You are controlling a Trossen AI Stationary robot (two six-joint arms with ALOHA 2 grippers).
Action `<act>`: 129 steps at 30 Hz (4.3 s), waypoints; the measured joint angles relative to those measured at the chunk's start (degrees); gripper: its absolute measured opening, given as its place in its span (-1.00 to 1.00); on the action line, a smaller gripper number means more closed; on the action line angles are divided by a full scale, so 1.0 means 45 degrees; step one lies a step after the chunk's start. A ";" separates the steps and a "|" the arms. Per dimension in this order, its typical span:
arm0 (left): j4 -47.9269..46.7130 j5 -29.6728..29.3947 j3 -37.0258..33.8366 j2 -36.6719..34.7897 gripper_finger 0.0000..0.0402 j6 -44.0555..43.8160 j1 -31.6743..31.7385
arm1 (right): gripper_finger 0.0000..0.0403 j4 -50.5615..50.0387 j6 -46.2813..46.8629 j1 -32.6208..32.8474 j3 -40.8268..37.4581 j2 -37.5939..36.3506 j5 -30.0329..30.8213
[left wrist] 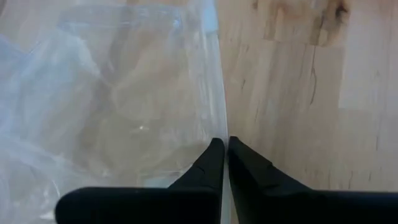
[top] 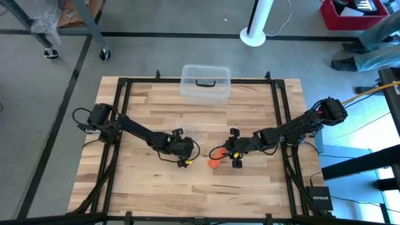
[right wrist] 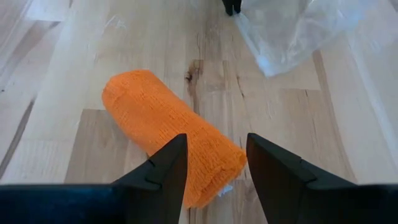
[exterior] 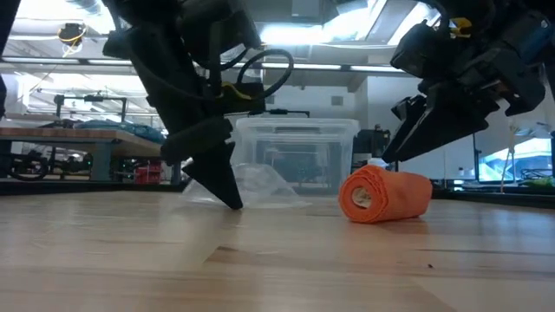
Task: Roll bandage
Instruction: Open the zip bag
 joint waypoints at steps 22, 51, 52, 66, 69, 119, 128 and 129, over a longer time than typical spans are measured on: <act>-0.3462 -0.0687 0.2879 -0.6216 -0.98 0.2863 -0.1156 | -0.17 -0.0053 -0.4601 -0.0010 0.2892 -0.1807 0.3299; -0.1548 0.0330 0.0762 0.0452 -0.23 0.0566 -0.1800 | -0.17 -0.3431 -0.1627 0.0000 0.2873 0.0738 0.1740; -0.1576 0.0322 0.0771 0.0547 -0.23 0.0611 -0.1788 | -0.17 -0.3446 -0.1624 0.0000 0.2873 0.0738 0.1739; -0.1618 0.0042 0.0763 0.0775 -0.96 0.1511 -0.1506 | -0.17 -0.3099 -0.1649 0.0000 0.2873 0.0738 0.1909; -0.1703 -0.0568 0.0723 0.0483 -0.98 0.1714 -0.1755 | -0.17 -0.2948 -0.1657 0.0010 0.2873 0.0723 0.1965; -0.3447 -0.0870 0.1680 -0.5173 -1.00 0.1631 -0.2496 | -0.26 0.3113 -0.3667 0.0471 0.2868 0.2443 0.1548; -0.3437 -0.0870 0.1689 -0.5178 -1.00 0.1626 -0.2492 | -0.72 0.3295 -0.4007 0.0408 0.2873 0.2443 0.1305; -0.3437 -0.0870 0.1689 -0.5178 -1.00 0.1611 -0.2496 | -0.80 0.3285 -0.4010 0.0408 0.2873 0.2443 0.1356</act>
